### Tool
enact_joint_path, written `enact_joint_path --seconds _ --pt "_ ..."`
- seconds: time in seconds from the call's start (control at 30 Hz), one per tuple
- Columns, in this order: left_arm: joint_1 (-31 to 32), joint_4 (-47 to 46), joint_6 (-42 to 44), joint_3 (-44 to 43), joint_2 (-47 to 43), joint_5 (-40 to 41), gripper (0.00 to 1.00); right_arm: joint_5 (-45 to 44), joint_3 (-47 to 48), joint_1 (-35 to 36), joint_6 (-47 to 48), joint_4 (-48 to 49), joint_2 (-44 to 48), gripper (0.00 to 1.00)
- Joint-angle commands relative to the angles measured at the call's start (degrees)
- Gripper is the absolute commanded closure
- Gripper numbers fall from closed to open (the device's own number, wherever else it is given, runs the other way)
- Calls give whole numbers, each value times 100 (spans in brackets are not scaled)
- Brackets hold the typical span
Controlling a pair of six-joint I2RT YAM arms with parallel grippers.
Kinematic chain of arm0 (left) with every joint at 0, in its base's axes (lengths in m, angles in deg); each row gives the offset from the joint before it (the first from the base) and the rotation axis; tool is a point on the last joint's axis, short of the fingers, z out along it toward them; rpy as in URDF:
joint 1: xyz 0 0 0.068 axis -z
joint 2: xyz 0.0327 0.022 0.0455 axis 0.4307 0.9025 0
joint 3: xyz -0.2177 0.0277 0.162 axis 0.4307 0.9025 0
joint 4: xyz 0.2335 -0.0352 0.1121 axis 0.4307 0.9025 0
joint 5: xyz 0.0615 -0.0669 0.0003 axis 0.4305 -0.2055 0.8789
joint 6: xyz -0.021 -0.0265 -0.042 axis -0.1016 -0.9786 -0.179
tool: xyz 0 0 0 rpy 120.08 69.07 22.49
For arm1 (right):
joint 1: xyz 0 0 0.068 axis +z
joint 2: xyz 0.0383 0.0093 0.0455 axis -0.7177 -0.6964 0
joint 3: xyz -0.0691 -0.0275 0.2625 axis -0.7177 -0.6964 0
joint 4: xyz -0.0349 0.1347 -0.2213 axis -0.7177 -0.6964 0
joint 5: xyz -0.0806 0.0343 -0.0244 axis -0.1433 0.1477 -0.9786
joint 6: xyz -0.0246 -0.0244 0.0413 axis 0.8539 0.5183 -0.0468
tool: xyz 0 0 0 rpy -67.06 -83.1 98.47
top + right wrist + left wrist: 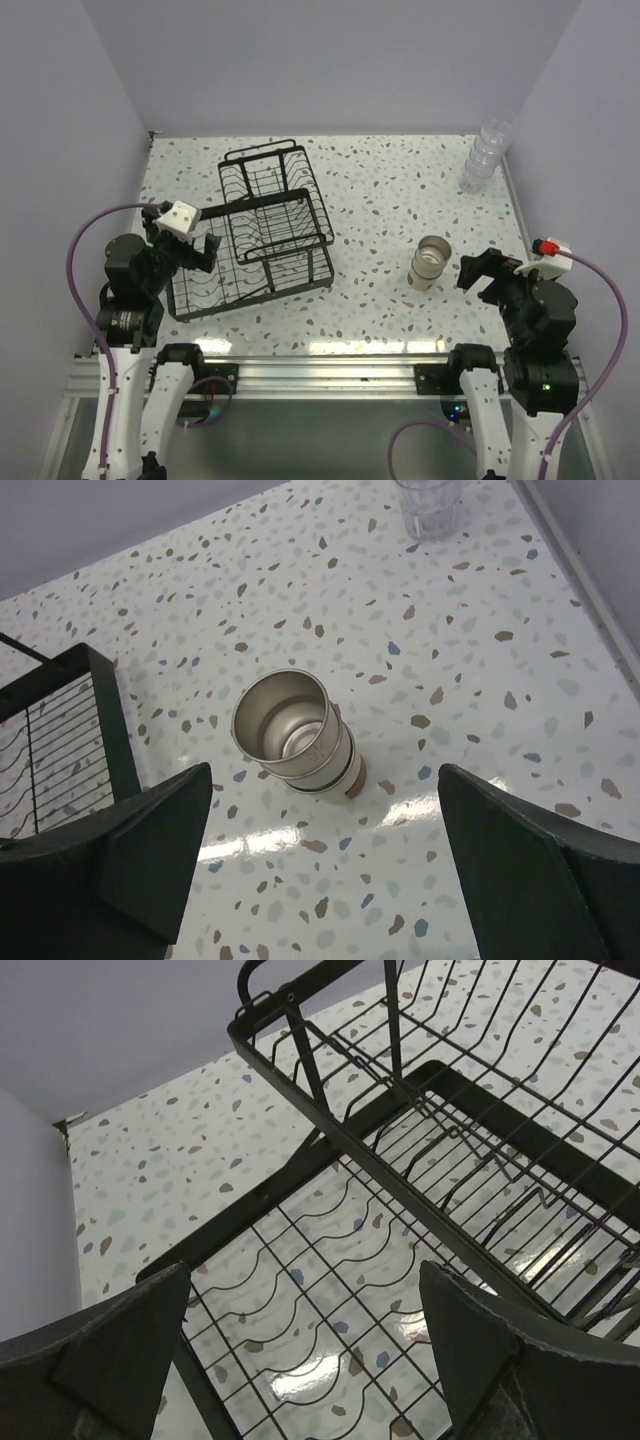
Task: Unload the cups from the dish rack
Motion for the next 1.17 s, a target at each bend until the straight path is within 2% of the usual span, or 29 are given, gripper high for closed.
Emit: enact_joint_path --seconds 0.0,0.13,0.47,1.13 --pt "7 -220 227 255 -416 366 0 16 -201 38 -388 -170 57 2" --pt "-1 -388 245 536 -794 560 0 34 -281 47 -617 -346 478 2" --pt "-186 -968 -265 1292 -1155 376 0 -300 -245 152 -617 -575 857 2" --pt "-256 -1021 -221 1380 -1331 297 0 -467 -272 161 -696 -628 831 2"
